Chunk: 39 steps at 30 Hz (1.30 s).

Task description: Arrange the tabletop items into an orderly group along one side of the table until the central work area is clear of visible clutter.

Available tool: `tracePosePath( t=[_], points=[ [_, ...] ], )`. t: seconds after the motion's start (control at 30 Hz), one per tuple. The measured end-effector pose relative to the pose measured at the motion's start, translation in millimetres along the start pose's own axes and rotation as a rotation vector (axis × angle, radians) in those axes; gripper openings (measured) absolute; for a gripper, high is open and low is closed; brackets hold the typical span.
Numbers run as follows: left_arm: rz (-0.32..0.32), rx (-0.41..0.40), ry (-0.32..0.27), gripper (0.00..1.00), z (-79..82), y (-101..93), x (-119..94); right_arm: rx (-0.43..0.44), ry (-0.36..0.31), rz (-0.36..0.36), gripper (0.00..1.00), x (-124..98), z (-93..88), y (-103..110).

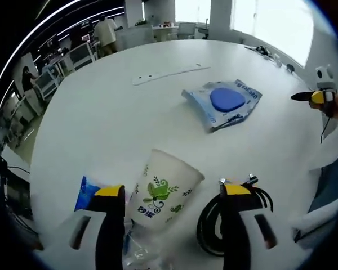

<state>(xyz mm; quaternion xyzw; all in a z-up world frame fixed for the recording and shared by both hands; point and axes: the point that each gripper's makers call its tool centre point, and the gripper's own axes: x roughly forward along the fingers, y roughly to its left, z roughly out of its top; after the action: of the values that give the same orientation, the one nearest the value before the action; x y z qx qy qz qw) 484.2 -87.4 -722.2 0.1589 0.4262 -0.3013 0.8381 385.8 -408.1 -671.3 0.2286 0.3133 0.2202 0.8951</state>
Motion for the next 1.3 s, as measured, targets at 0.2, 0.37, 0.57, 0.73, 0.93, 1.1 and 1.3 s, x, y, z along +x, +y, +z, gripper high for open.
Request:
tracePosePath(
  t=[0.2, 0.37, 0.57, 0.73, 0.93, 1.1, 1.3],
  points=[
    [-0.001, 0.01, 0.033, 0.59, -9.7, 5.4, 9, 0.009, 0.009, 0.001, 0.69, 0, -3.4, 1],
    [0.013, 0.044, 0.059, 0.43, -18.0, 11.3, 13, 0.035, 0.004, 0.009, 0.68, 1, -4.5, 3],
    [0.034, 0.006, 0.016, 0.42, -15.8, 15.9, 14, 0.044, 0.008, 0.005, 0.67, -1, -7.6, 4],
    [0.031, -0.081, -0.051, 0.4, -7.7, 14.6, 12, 0.046, 0.008, 0.004, 0.66, -1, -8.2, 5],
    [0.024, -0.245, -0.182, 0.39, 11.6, 13.4, 1, 0.042, 0.009, 0.006, 0.66, -1, -7.9, 6],
    [-0.006, -0.353, -0.33, 0.39, 35.8, 1.4, -15, 0.033, 0.007, 0.015, 0.65, -1, -4.8, 10],
    [-0.054, -0.424, -0.531, 0.39, 68.7, -18.8, -38, 0.024, -0.009, 0.045, 0.64, 3, 7.2, 21]
  ],
)
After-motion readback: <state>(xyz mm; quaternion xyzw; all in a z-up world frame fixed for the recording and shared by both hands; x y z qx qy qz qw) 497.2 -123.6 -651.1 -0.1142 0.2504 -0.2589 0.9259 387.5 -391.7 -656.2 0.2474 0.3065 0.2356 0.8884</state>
